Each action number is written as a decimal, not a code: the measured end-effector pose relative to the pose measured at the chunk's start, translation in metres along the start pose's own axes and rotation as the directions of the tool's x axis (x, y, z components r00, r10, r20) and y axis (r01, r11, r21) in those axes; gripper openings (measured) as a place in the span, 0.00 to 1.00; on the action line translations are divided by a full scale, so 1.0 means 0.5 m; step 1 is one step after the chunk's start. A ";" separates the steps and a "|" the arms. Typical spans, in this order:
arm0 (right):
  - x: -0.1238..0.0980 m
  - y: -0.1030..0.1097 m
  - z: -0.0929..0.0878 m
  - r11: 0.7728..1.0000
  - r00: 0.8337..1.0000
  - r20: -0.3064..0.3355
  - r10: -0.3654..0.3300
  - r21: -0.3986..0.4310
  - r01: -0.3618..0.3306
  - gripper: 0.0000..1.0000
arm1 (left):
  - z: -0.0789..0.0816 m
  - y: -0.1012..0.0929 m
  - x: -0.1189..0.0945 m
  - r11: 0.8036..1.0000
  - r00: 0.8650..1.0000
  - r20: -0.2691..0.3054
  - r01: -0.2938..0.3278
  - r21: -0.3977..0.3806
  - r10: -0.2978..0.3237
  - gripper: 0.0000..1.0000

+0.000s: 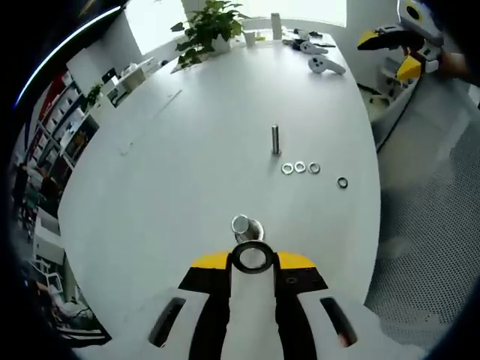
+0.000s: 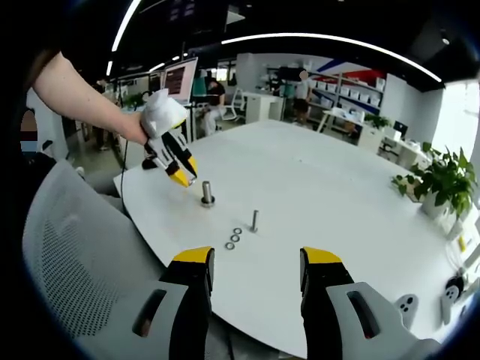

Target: Place the washer onto the threaded stud by aligning its center hole with the stud, sliding it down to the base, and recovering from edge contact or off-axis alignment until the washer reaches the visible bottom stop.

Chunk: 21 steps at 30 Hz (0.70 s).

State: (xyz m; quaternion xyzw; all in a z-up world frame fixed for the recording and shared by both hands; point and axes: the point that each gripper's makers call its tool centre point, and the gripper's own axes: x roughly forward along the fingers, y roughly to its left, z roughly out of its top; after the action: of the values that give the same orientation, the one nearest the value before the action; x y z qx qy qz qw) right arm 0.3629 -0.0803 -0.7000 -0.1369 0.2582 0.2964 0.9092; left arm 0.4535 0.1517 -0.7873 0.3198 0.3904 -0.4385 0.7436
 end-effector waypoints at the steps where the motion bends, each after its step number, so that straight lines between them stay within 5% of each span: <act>1: 0.000 0.000 0.000 1.000 1.000 0.000 0.000 -0.001 0.000 0.48 | 0.003 0.001 0.000 1.000 1.000 0.002 -0.001 0.002 0.001 0.19; 21: -0.002 -0.005 0.002 1.000 1.000 0.005 -0.014 0.003 0.014 0.48 | 0.042 0.016 0.032 0.999 0.999 -0.034 0.031 0.033 -0.030 0.19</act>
State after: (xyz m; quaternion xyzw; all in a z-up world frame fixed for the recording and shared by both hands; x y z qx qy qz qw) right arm 0.3642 -0.0825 -0.6984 -0.1366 0.2557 0.2898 0.9121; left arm 0.4720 0.1316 -0.7897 0.3338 0.4002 -0.4508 0.7247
